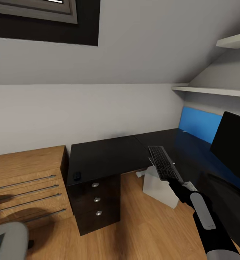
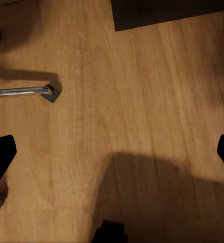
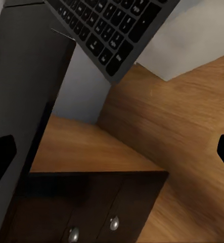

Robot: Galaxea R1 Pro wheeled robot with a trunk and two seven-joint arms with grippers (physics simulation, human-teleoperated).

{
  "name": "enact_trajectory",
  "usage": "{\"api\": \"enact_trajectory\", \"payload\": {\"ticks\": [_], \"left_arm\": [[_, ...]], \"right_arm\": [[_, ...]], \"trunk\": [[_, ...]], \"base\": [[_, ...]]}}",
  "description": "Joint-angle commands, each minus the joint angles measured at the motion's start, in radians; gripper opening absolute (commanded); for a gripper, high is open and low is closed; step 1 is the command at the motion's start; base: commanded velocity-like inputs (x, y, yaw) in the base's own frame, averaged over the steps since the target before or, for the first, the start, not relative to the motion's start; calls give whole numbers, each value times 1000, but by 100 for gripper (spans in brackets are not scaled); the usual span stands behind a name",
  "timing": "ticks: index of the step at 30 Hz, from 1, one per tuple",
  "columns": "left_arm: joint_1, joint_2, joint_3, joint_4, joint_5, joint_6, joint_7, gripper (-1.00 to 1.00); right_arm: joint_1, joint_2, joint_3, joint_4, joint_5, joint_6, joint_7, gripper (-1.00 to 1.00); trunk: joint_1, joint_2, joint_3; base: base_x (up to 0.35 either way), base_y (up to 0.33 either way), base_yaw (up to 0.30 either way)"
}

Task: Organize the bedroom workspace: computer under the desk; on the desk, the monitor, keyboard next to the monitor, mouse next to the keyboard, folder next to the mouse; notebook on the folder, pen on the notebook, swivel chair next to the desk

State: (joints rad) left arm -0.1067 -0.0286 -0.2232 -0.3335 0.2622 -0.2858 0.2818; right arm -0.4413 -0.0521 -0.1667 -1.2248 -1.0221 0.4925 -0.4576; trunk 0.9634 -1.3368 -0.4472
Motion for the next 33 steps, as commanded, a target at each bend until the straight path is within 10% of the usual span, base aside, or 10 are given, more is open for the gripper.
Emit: {"api": "enact_trajectory", "payload": {"ticks": [1, 5, 13, 16, 25, 33], "left_arm": [[-1, -1, -8, -12, 9, -3, 6, 100], [-1, -8, -7, -104, 10, 21, 6, 100], [-1, -31, 3, -528, 17, 471, 8, 100], [-1, -36, 20, -681, 70, 673, 5, 100], [-1, -16, 29, -586, 147, 730, 0, 100], [-1, -3, 16, -516, 145, 556, -1, 100]], "right_arm": [[-1, 0, -8, -2, -13, 2, -7, 100], [-2, 1, -51, -2, -23, 1, -7, 100], [-6, 3, -82, -7, -54, -4, 4, 100], [-6, 2, -91, -8, -127, -22, 64, 100], [-7, 4, -89, 75, -132, -33, 210, 100], [-3, 1, -89, 97, -49, -34, 298, 100]], "trunk": [[4, -8, -4], [19, -36, -17], [50, -92, -42], [61, -113, -51], [96, -176, -80], [127, -232, -105]], "base": [[0, 0, 0], [0, 0, 0], [0, 0, 0], [0, 0, 0], [0, 0, 0], [0, 0, 0]]}}
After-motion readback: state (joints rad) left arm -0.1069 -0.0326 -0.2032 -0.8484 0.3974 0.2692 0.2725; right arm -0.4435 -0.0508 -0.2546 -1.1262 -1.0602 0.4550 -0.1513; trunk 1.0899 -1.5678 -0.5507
